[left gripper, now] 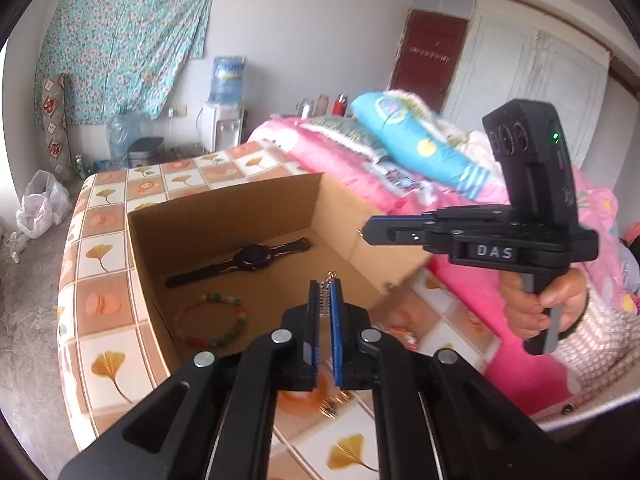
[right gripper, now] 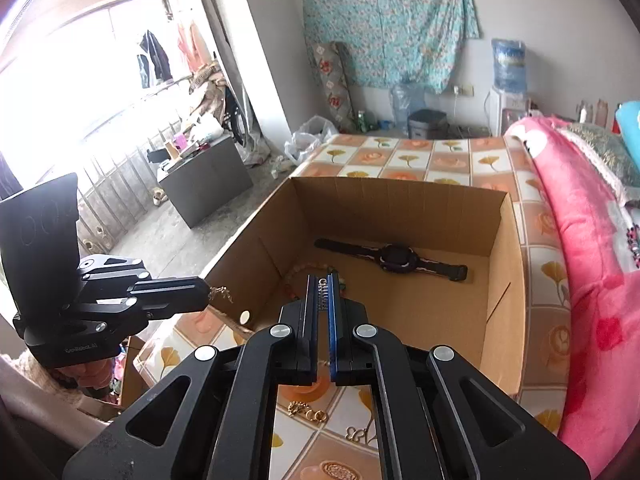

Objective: Organize jewelry
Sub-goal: 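Carry the charm with the left tool over the box, then open the left tool to drop the charm into the box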

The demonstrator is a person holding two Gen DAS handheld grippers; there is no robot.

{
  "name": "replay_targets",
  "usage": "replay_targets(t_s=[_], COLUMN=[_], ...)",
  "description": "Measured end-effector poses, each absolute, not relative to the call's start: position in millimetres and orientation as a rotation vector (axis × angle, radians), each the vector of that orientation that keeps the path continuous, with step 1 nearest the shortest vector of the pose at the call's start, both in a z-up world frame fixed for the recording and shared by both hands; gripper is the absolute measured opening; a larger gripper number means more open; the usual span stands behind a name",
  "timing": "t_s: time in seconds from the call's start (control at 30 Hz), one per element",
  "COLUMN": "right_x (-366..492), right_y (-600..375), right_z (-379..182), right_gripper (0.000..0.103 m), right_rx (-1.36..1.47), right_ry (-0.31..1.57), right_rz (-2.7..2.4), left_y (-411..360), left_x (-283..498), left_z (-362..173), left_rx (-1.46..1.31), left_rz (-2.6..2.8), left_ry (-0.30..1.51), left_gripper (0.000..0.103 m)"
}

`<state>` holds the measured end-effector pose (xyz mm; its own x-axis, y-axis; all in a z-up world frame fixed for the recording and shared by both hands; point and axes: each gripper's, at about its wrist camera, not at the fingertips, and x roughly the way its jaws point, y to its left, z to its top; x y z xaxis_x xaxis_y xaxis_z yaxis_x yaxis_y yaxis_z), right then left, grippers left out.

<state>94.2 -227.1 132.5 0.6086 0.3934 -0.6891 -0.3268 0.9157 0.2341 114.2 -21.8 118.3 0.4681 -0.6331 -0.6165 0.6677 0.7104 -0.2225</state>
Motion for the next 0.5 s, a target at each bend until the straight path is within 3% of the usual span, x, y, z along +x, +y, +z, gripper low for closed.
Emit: replay_targets(t_s=[0.23, 0.5], right_x=[180, 207], right_y=[-247, -250], right_z=[81, 56], right_gripper=[0.002, 0.008], right_rx=[0.206, 0.243], right_ry=[1.141, 1.272], right_rz=[0.385, 0.338], left_y=[-73, -93], left_x=[222, 262], left_z=[72, 32], left_rx=[0.013, -0.021], left_rz=[-0.764, -0.735], left_ry=[1.063, 1.304], left_gripper=[0.004, 0.005])
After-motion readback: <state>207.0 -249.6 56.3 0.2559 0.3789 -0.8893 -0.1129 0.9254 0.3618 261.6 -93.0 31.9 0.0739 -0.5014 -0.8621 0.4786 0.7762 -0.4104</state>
